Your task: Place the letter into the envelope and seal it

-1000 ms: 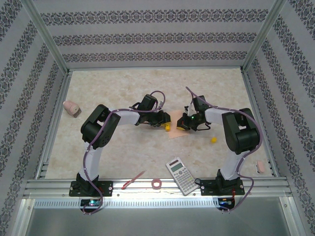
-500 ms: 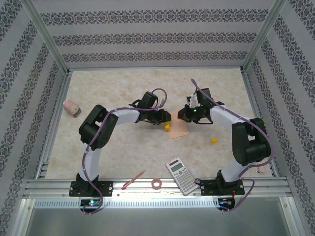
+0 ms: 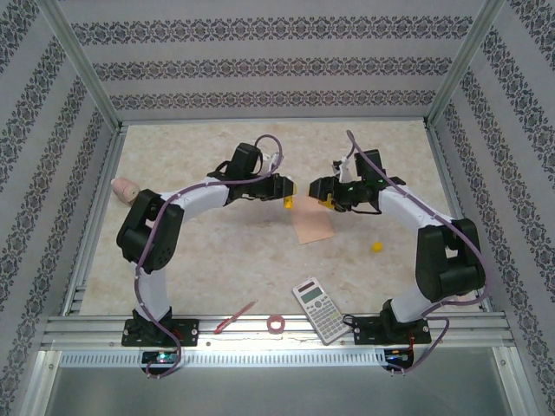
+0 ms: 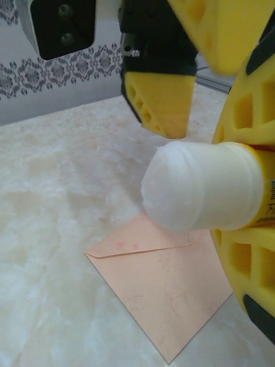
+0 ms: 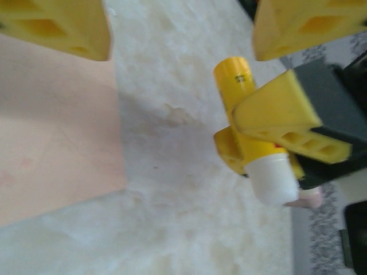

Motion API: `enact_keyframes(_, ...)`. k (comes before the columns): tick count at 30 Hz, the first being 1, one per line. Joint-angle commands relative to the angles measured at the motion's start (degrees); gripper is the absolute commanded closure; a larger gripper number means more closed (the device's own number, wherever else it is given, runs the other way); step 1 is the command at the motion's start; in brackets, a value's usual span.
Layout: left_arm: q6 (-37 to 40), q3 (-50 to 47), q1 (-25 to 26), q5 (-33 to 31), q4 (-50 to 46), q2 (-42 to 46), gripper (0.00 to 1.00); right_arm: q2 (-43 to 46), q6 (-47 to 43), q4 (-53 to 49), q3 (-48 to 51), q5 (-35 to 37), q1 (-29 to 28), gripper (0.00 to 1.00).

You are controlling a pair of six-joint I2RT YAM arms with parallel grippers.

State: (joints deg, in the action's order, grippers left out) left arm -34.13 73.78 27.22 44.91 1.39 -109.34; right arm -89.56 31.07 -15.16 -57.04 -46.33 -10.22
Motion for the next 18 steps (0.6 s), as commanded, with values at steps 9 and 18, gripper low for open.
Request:
enact_keyframes(9,-1.6,2.8,-2.7,18.5,20.6,6.4,1.00,2.1,7.5,25.6,-1.7,-26.4,-1.0,0.20)
enact_keyframes(18,-15.2,5.8,-5.8,20.8,35.7,4.6,0.99,5.9,5.0,23.6,-4.3,-22.9,-3.9,0.19)
